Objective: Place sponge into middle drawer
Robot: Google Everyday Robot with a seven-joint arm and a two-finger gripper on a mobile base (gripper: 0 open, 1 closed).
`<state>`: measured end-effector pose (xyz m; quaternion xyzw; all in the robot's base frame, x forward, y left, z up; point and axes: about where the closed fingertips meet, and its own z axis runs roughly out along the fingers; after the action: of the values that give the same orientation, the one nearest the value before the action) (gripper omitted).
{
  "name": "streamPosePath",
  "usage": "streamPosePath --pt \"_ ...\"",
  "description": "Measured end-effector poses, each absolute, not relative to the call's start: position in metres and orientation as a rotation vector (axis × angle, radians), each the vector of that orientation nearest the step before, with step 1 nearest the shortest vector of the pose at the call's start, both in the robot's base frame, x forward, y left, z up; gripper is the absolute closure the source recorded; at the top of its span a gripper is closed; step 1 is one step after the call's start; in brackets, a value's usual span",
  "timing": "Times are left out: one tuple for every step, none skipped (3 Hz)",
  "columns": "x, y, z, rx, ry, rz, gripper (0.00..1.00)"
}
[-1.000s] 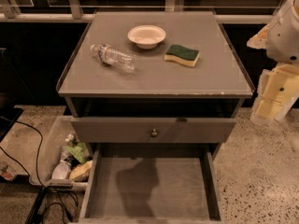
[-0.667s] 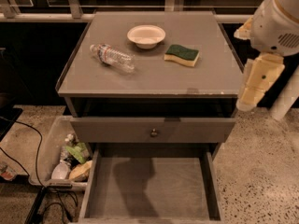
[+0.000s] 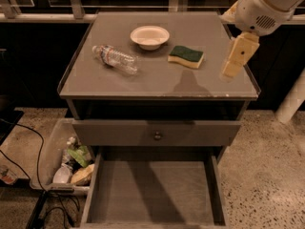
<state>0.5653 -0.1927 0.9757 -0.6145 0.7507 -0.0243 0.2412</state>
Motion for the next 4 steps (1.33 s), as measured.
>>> streamPosePath --pt "0.615 -0.194 0.968 -1.613 2.022 0.029 0.0" --pt "0.662 -0.198 0.948 -1.501 2.014 0.201 0.0" --pt "0.664 -0.195 0.945 -1.491 2.01 0.203 0.0" --pt "0.677 -0.19 0.934 -1.443 1.974 0.243 0.0"
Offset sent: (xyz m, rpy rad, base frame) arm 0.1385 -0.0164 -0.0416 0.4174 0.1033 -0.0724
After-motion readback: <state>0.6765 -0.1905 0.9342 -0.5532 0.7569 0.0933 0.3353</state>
